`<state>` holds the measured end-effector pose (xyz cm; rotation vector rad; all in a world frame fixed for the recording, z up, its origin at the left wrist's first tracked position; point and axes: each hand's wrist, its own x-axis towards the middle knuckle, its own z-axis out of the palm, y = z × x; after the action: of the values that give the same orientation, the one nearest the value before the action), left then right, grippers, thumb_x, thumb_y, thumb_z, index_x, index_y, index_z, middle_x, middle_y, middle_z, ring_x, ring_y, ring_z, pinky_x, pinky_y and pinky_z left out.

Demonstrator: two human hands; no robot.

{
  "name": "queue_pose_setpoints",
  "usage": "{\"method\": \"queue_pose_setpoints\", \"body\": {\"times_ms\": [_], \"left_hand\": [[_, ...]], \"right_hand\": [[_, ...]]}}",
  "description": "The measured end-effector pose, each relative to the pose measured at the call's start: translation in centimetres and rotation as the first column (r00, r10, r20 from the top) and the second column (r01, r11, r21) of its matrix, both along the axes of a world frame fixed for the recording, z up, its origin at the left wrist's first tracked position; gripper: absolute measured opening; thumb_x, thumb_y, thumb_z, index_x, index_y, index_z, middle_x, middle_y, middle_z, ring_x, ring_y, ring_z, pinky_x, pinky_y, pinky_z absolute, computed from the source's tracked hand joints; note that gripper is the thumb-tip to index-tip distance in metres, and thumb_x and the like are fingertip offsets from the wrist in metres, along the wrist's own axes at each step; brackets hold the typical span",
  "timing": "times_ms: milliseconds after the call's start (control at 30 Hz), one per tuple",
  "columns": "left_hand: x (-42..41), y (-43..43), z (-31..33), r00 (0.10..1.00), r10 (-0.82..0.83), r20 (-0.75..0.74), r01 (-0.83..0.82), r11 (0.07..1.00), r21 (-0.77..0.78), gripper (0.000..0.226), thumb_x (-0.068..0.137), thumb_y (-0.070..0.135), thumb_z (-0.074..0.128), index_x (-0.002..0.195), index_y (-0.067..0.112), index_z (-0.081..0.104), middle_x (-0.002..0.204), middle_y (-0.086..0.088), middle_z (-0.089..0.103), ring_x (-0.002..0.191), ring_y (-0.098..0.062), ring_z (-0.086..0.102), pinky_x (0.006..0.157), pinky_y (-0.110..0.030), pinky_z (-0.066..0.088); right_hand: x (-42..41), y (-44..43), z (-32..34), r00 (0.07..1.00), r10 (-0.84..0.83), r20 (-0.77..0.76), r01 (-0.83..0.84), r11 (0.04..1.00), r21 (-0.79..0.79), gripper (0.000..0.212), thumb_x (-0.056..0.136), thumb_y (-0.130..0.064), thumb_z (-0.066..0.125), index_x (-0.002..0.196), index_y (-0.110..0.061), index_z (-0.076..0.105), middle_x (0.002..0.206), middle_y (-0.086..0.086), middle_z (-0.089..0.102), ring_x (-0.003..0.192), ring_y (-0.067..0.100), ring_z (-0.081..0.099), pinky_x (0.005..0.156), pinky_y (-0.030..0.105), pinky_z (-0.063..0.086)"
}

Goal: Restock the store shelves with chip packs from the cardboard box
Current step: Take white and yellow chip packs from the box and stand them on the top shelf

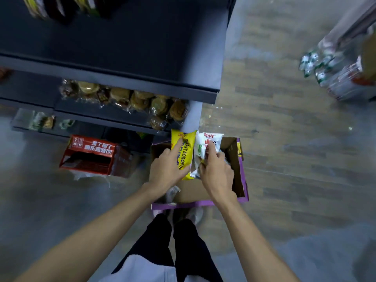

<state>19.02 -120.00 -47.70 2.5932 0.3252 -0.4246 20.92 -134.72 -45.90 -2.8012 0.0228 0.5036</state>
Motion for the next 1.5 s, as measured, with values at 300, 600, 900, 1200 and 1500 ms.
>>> {"method": "queue_pose_setpoints", "body": {"times_ms": [300, 600, 900, 1200, 1500], "left_hand": [[-2.1, 1.3, 12.4, 0.946, 0.096, 0.308, -0.072, 0.993, -0.089, 0.089, 0.072, 0.061, 0.065, 0.147, 0.047, 0.021, 0.105, 0.002, 0.062, 0.094, -0.024, 0.065, 0.073, -0.04, 0.054], [-3.1, 2.0, 25.7, 0.771, 0.103, 0.628, -0.098, 0.994, -0.043, 0.093, 0.073, 0.057, 0.07, 0.149, 0.049, 0.017, 0.088, 0.015, 0.052, 0.07, -0.007, 0.059, 0.059, -0.026, 0.053], [-1.6, 2.9, 36.1, 0.564, 0.092, 0.821, -0.174, 0.985, 0.01, 0.099, 0.07, 0.05, 0.077, 0.15, 0.046, 0.021, 0.087, 0.015, 0.054, 0.068, -0.007, 0.058, 0.055, -0.025, 0.053], [4.0, 6.8, 44.8, 0.413, 0.03, 0.91, -0.214, 0.975, 0.064, 0.093, 0.075, 0.06, 0.07, 0.151, 0.039, 0.022, 0.109, 0.008, 0.061, 0.09, -0.016, 0.064, 0.071, -0.037, 0.058], [8.5, 13.1, 48.4, 0.325, -0.021, 0.946, -0.179, 0.98, 0.084, 0.089, 0.076, 0.062, 0.069, 0.151, 0.036, 0.027, 0.102, 0.001, 0.064, 0.081, -0.019, 0.065, 0.062, -0.034, 0.058]], "right_hand": [[-1.9, 0.6, 13.3, 0.959, -0.007, 0.283, -0.021, 0.995, 0.095, 0.08, 0.084, -0.035, 0.065, 0.153, -0.033, 0.025, 0.111, 0.005, 0.056, 0.092, 0.033, 0.063, 0.066, 0.04, 0.05], [-2.1, 1.1, 24.9, 0.773, -0.084, 0.629, -0.123, 0.952, 0.28, 0.086, 0.072, -0.043, 0.078, 0.145, -0.045, 0.032, 0.102, -0.013, 0.056, 0.071, 0.018, 0.065, 0.05, 0.029, 0.046], [1.5, 1.8, 34.9, 0.536, -0.067, 0.841, -0.305, 0.914, 0.267, 0.084, 0.069, -0.04, 0.08, 0.143, -0.038, 0.042, 0.102, -0.01, 0.06, 0.067, 0.022, 0.066, 0.046, 0.033, 0.049], [6.7, 5.5, 43.5, 0.404, -0.053, 0.913, -0.364, 0.907, 0.214, 0.076, 0.081, -0.041, 0.071, 0.147, -0.031, 0.037, 0.105, -0.006, 0.06, 0.075, 0.023, 0.066, 0.055, 0.032, 0.05], [18.0, 10.3, 48.3, 0.433, -0.158, 0.888, -0.095, 0.971, 0.219, 0.064, 0.092, -0.04, 0.058, 0.148, -0.031, 0.029, 0.113, 0.006, 0.056, 0.093, 0.033, 0.063, 0.071, 0.042, 0.051]]}}
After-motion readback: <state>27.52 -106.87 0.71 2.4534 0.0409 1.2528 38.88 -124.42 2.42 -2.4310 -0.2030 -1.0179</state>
